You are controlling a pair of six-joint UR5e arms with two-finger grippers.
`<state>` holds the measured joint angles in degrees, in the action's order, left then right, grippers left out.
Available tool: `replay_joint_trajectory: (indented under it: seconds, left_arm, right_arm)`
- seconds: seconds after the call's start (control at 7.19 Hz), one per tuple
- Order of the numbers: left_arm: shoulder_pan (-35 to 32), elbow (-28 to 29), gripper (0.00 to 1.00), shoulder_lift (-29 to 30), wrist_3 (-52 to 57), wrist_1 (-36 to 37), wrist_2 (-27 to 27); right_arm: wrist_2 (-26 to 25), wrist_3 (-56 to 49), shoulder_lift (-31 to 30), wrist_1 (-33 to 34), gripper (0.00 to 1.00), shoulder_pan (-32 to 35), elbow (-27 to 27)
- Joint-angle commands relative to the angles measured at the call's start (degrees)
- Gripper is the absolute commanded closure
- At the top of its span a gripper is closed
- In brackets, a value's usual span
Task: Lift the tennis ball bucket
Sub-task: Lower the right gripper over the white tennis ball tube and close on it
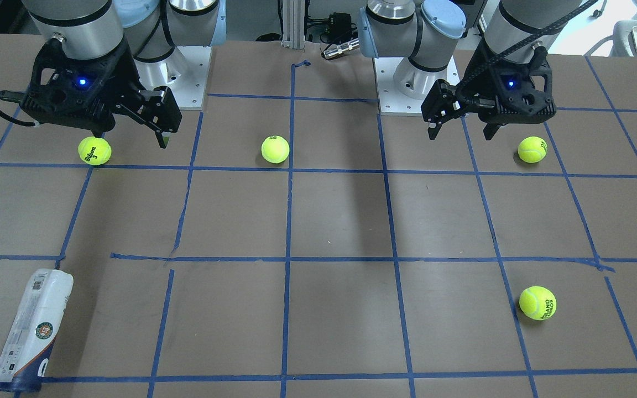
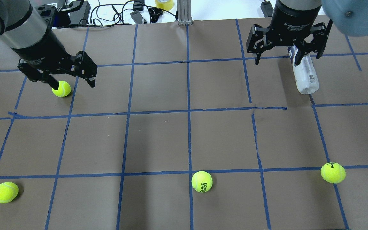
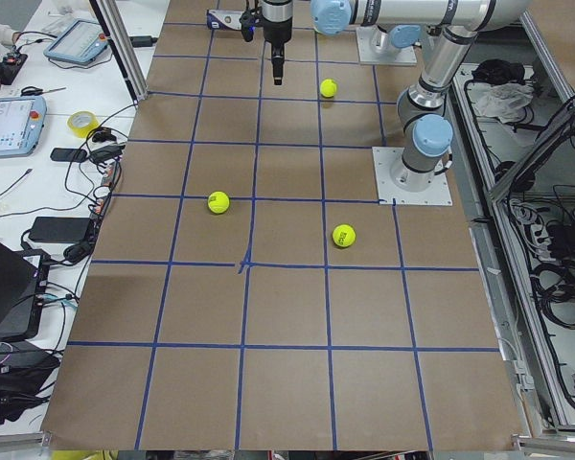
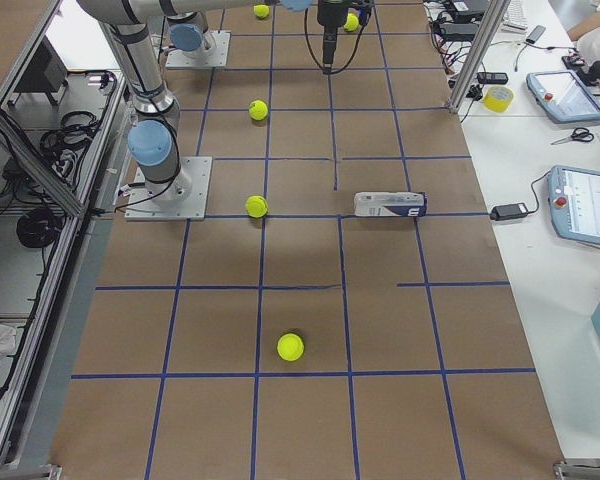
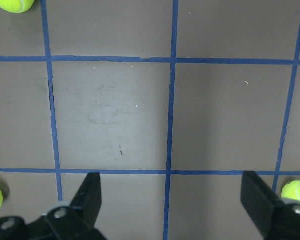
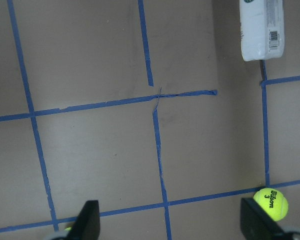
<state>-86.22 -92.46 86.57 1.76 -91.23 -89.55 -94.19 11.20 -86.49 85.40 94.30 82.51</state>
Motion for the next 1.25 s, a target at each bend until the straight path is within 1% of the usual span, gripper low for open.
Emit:
replay_joint_trajectory:
  seconds: [0.0, 0.28, 0.56, 0.7, 0.83, 0.97, 1.11]
  left_arm:
    - [0.00, 0.00, 0.00, 0.00, 0.00, 0.00, -0.18]
    - [0.00, 0.00, 0.00, 0.00, 0.00, 0.00, -0.18]
    - [0.09, -0.09, 0.00, -0.08, 0.00, 0.00, -0.27]
    - [0.09, -0.09, 0.00, -0.09, 0.00, 0.00, -0.01]
    - [0.09, -0.09, 0.00, -0.09, 0.09, 0.00, -0.27]
    - [0.09, -0.09, 0.00, -0.17, 0.09, -0.09, -0.36]
    - [0.17, -0.09, 0.00, -0.17, 0.09, -0.09, -0.36]
  right_arm:
    - [-0.02, -0.29, 0.00, 0.12, 0.00, 0.01, 0.02]
    - [-0.11, -2.74, -0.17, 0.04, 0.00, -0.26, -0.06]
    - [0.06, -2.93, 0.09, 0.82, 0.00, -1.39, -0.94]
    - [-0.02, -3.63, 0.18, 1.00, 0.00, -3.23, -1.38]
    - [-0.03, -6.86, 0.53, 2.65, 0.00, -5.86, -2.17]
    - [0.06, -7.06, 1.49, 2.67, 0.00, -8.32, -2.52]
    - [-0.02, -7.85, 3.32, 4.24, 0.00, -10.34, -2.79]
